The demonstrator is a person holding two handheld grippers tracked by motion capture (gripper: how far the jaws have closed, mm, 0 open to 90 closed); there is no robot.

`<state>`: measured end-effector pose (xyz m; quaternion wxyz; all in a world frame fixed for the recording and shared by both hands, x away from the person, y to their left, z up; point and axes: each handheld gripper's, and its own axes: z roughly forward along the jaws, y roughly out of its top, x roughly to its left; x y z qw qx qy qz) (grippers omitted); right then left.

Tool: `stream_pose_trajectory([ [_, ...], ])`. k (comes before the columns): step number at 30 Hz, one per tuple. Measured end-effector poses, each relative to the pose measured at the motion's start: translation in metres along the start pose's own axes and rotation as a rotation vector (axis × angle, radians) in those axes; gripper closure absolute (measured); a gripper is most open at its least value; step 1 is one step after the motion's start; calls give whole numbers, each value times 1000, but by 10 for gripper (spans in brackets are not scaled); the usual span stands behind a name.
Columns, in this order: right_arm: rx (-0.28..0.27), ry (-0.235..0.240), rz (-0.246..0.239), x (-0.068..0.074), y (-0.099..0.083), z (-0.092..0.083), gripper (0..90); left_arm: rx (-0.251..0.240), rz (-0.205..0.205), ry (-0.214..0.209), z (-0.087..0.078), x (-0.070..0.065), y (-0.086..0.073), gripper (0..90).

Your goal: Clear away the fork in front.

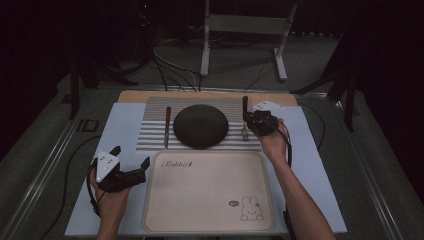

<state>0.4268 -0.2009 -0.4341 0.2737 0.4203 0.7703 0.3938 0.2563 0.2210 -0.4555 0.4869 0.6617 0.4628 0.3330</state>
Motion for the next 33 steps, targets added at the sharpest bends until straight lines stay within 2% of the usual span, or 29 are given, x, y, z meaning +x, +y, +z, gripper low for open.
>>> stream_pose_trajectory([
  [5,-17,8,-2,1,-3,-4,777,2,34,-27,7,-12,7,0],
  [19,-56,13,-48,11,2,-14,778,-30,49,-111,31,-42,28,0],
  [33,-107,37,-84,22,9,-31,778,-48,61,-165,55,-65,57,0],
])
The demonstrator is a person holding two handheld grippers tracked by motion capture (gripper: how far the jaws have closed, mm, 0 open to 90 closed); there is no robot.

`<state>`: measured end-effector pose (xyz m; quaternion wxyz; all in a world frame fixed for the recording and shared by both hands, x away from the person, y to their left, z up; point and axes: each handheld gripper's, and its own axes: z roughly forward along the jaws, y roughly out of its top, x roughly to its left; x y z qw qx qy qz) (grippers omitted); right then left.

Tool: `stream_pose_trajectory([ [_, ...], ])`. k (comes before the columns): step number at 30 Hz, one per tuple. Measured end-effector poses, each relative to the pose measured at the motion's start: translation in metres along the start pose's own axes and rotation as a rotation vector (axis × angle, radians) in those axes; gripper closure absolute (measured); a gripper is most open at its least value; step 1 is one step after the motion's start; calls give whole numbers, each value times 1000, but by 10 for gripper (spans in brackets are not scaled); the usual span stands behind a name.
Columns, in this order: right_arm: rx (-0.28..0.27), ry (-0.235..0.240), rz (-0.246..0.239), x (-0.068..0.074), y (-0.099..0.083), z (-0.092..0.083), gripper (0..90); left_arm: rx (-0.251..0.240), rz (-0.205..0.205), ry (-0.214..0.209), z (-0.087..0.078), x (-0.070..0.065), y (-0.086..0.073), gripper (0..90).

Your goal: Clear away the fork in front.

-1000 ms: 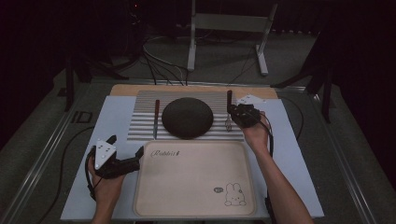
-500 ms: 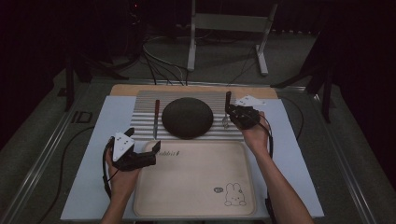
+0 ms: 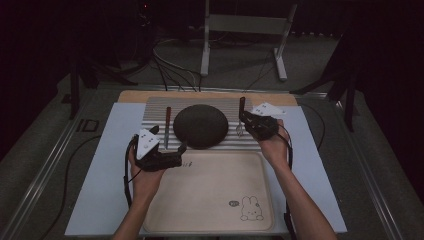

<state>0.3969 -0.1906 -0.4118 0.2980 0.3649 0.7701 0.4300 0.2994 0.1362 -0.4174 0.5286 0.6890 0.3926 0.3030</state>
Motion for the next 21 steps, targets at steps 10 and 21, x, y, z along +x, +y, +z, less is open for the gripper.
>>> stream_pose_trajectory([
  [10,-34,32,-31,13,2,-13,778,1,3,-35,24,-12,14,0],
  [21,-72,74,-72,32,4,-27,777,-17,8,-72,45,-30,33,21],
])
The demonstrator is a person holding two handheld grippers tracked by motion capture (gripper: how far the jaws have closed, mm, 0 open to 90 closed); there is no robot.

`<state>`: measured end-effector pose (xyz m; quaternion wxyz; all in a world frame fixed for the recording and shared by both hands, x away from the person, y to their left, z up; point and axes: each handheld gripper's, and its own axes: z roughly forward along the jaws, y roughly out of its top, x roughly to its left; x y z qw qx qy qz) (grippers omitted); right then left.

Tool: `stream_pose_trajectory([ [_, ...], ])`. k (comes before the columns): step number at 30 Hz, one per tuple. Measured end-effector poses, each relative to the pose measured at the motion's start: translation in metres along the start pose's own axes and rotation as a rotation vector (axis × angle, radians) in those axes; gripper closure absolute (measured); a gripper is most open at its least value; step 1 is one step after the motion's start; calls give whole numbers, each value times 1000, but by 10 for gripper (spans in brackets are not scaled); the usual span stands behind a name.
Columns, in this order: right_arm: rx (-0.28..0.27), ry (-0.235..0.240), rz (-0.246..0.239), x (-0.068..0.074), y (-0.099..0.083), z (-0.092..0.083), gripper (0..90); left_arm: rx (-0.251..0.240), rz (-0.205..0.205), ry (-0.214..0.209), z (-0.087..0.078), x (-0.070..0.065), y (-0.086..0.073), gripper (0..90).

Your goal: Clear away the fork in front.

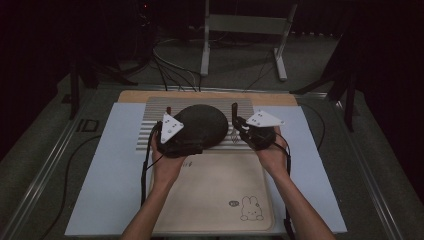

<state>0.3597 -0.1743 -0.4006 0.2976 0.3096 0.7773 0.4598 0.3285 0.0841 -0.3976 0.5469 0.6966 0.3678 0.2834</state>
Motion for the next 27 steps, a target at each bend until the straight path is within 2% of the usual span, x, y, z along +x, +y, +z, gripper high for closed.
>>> stream_pose_trajectory([
  [7,-25,24,-24,14,3,-7,778,-21,-14,-52,14,-11,13,61],
  [14,-44,47,-38,26,6,-10,777,-25,-12,-101,24,-22,20,181],
  [17,-48,51,-45,29,7,-10,777,-24,-6,-109,26,-25,21,261],
  [20,-57,60,-49,33,9,-11,777,-26,-16,-128,29,-27,21,402],
  [21,-59,63,-51,34,9,-11,777,-30,-25,-153,30,-27,21,456],
  [22,-59,63,-51,34,9,-11,777,-30,-25,-153,30,-27,21,501],
  [23,-61,63,-51,35,9,-11,777,-28,-23,-162,30,-28,21,501],
  [24,-64,68,-54,36,10,-11,777,-27,-23,-181,31,-28,20,569],
  [27,-68,70,-52,38,10,-12,777,-24,-21,-185,32,-29,20,626],
])
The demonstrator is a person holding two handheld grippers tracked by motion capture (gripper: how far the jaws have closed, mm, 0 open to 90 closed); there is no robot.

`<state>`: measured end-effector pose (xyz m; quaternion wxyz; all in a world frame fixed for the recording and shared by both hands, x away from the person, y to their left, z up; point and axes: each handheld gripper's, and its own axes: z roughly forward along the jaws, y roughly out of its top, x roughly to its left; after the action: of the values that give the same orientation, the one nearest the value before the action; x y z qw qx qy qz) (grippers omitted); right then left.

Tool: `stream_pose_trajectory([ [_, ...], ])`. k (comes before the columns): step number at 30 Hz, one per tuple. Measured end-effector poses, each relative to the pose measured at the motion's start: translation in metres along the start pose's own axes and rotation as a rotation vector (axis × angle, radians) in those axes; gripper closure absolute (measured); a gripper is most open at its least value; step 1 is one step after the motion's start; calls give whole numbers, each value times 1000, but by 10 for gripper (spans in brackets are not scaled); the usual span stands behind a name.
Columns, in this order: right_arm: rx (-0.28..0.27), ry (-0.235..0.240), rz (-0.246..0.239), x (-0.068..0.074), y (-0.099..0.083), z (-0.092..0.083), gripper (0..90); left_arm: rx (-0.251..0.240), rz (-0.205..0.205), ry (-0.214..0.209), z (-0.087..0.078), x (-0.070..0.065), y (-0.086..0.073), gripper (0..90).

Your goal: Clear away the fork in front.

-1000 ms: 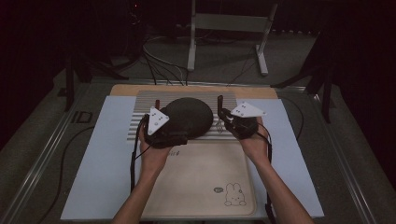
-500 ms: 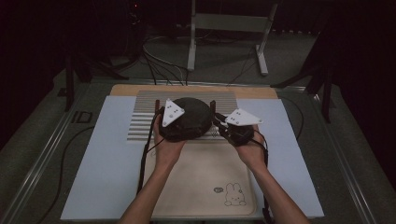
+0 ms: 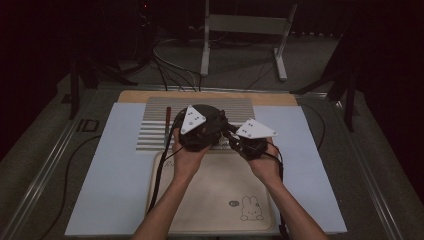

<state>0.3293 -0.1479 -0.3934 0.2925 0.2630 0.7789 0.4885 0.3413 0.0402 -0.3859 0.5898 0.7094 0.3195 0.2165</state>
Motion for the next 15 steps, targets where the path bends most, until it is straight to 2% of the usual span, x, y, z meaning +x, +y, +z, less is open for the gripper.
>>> stream_pose_trajectory([
  [1,-3,5,0,1,1,0,777,-1,-3,-5,0,0,0,673],
  [4,-4,7,-1,3,1,0,777,-7,-8,-17,0,0,0,709],
  [6,-8,10,-1,4,2,0,777,-8,-7,-24,0,-1,1,779],
  [12,-11,20,14,3,2,-2,770,-6,-9,-26,-1,0,2,800],
  [13,-18,23,20,3,2,-2,719,-4,-5,-24,-1,-1,2,801],
  [14,-18,23,20,3,2,-2,719,-1,-2,-25,0,-1,2,801],
  [15,-23,38,36,2,3,-3,622,4,-1,-25,0,-1,2,801],
])
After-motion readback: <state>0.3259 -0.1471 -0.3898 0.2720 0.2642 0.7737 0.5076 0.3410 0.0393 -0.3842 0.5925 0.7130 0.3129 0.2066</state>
